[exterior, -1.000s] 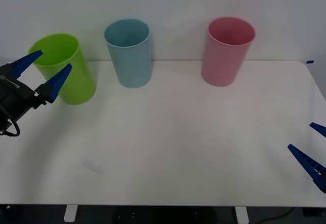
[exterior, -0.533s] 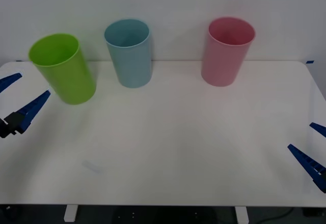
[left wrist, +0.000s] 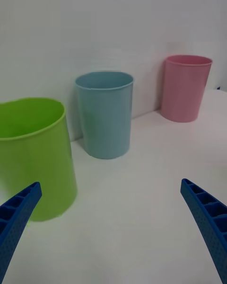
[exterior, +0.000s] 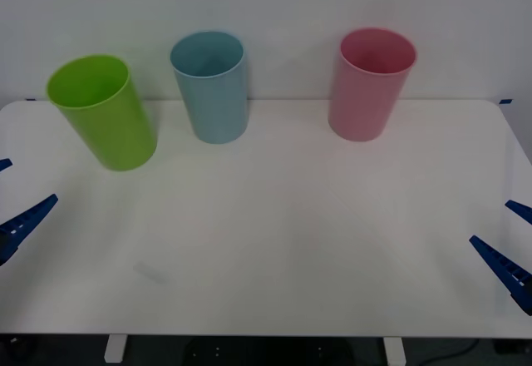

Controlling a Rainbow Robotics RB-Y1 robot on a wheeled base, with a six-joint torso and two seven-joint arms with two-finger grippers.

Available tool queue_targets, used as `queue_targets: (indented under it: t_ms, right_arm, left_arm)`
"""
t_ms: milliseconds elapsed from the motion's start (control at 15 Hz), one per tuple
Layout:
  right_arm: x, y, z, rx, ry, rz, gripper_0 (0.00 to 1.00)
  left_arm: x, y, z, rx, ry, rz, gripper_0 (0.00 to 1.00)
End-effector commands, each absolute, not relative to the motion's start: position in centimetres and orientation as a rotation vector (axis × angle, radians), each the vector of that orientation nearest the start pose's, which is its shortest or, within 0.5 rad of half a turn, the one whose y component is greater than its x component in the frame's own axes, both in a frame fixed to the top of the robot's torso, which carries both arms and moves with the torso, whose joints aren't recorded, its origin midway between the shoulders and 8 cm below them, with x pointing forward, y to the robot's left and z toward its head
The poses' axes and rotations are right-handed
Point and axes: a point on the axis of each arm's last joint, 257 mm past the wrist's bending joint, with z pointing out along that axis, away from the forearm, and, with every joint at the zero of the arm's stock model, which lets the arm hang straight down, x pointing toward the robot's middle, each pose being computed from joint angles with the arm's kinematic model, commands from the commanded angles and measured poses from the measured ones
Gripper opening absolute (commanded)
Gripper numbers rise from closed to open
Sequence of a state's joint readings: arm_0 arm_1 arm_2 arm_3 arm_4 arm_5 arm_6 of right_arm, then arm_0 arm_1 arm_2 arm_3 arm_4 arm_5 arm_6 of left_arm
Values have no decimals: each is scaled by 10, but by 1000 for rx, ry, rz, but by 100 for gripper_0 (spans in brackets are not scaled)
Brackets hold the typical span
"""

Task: Grasp the object on the table and drop it into the matching bin: aluminum can to the light blue bin, PET bottle to the pink bin.

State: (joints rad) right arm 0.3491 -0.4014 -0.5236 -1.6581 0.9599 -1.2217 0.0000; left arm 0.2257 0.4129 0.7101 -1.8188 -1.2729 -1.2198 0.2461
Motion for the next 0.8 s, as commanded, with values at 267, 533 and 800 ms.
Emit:
queue_targets:
  t_ms: [267, 533, 800]
  right_arm:
    - [342, -330, -169, -465, 1441, 567, 100]
    - [342, -330, -169, -465, 1441, 567, 100]
    - [342, -330, -169, -465, 1441, 567, 100]
  left_arm:
    - [362, 377, -161, 586, 1652, -287, 100]
    - [357, 367, -175, 593, 1677, -321, 100]
    - [355, 362, -182, 592, 1691, -343, 100]
